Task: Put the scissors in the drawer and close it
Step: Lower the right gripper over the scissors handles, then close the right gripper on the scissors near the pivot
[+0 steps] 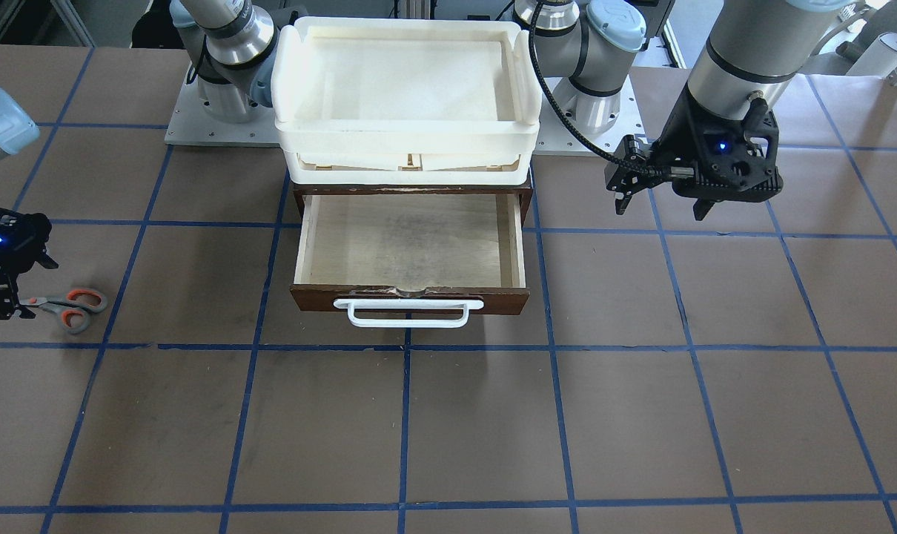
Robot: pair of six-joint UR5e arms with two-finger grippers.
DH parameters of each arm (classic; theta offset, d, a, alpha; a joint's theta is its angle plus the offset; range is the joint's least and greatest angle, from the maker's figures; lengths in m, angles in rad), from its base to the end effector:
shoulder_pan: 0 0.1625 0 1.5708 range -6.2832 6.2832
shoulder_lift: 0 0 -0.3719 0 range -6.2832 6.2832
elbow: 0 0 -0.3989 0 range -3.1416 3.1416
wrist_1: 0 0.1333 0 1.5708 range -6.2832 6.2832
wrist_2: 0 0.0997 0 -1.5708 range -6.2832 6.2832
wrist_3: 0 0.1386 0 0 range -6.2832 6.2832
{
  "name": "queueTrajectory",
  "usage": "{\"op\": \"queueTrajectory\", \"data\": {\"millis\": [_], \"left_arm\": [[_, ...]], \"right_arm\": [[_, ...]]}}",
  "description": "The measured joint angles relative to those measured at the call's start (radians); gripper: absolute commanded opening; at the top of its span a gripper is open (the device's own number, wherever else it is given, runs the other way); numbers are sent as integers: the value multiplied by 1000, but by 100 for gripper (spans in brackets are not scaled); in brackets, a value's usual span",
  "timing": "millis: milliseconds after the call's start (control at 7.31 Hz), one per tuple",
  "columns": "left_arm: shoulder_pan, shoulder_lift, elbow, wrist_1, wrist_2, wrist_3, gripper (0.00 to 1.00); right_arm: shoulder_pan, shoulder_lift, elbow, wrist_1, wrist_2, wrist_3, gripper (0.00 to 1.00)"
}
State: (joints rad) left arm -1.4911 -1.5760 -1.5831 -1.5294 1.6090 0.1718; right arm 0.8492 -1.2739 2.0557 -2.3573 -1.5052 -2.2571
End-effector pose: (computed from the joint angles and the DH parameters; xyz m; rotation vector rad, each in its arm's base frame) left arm -0.0875 -0.5123 0.3913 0.1420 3.0973 -0.0293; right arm -0.2183 -0.4636 0.0992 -2.1804 2.2584 -0.1033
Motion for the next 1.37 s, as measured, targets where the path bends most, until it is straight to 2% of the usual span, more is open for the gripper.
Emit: {"op": "queueTrajectory", "data": {"millis": [411, 684, 821, 958, 1095, 1232, 1368], "left_arm": [[-1, -1, -1, 0, -3, -3, 100], [-1, -1, -1, 0, -3, -3, 100], [-1, -1, -1, 0, -3, -2, 100], [-1, -1, -1, -1, -1, -1, 100], [-2, -1, -1, -1, 2, -1, 100], [-2, -1, -1, -1, 4, 0, 100], [-2, -1, -1, -2, 6, 0, 100]], "right_arm": [[-1, 23, 4, -18, -29, -2, 99], [-1, 38, 7, -28, -33, -2, 93], [-1, 46, 8, -41, -36, -2, 84], [-1, 51, 9, -47, -39, -2, 67], [-1, 53, 9, -50, -40, -4, 65], [-1, 54, 9, -51, -41, -9, 55], [-1, 55, 8, -54, -41, -14, 40]]}}
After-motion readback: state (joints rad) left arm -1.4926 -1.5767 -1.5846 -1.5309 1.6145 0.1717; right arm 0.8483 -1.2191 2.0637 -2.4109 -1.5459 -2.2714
